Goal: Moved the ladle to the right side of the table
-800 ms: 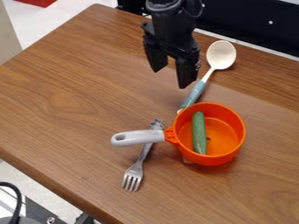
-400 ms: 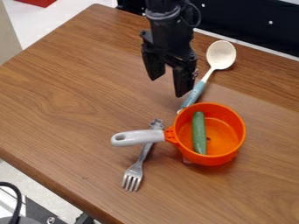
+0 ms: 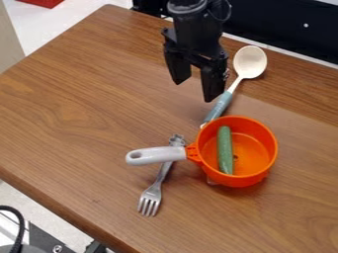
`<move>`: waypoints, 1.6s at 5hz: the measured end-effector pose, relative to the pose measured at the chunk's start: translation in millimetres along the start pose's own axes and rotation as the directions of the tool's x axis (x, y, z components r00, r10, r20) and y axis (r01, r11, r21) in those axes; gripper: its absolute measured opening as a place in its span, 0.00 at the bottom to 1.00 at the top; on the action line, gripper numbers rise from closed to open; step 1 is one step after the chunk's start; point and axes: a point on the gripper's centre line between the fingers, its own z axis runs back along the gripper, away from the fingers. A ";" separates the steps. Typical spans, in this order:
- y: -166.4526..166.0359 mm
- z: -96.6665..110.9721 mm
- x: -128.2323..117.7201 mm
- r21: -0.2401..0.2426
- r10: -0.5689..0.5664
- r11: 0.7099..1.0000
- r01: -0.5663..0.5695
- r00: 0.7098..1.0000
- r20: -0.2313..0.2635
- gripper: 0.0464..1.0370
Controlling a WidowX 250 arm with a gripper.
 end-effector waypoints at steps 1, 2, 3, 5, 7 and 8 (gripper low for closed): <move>2.7 2.7 8.3 0.012 0.086 0.996 -0.086 0.995 0.043 0.96; 1.8 3.6 8.1 0.006 0.074 0.997 -0.074 0.997 0.036 0.96; 4.4 3.7 14.4 0.015 0.144 0.989 -0.145 0.986 0.080 0.96; 4.4 -5.5 30.5 0.042 0.294 0.952 -0.302 0.945 0.142 0.96; -9.0 -38.4 36.2 0.029 0.327 0.944 -0.327 0.945 0.030 0.96; -12.1 -47.3 34.5 0.050 0.328 0.943 -0.328 0.945 0.011 0.96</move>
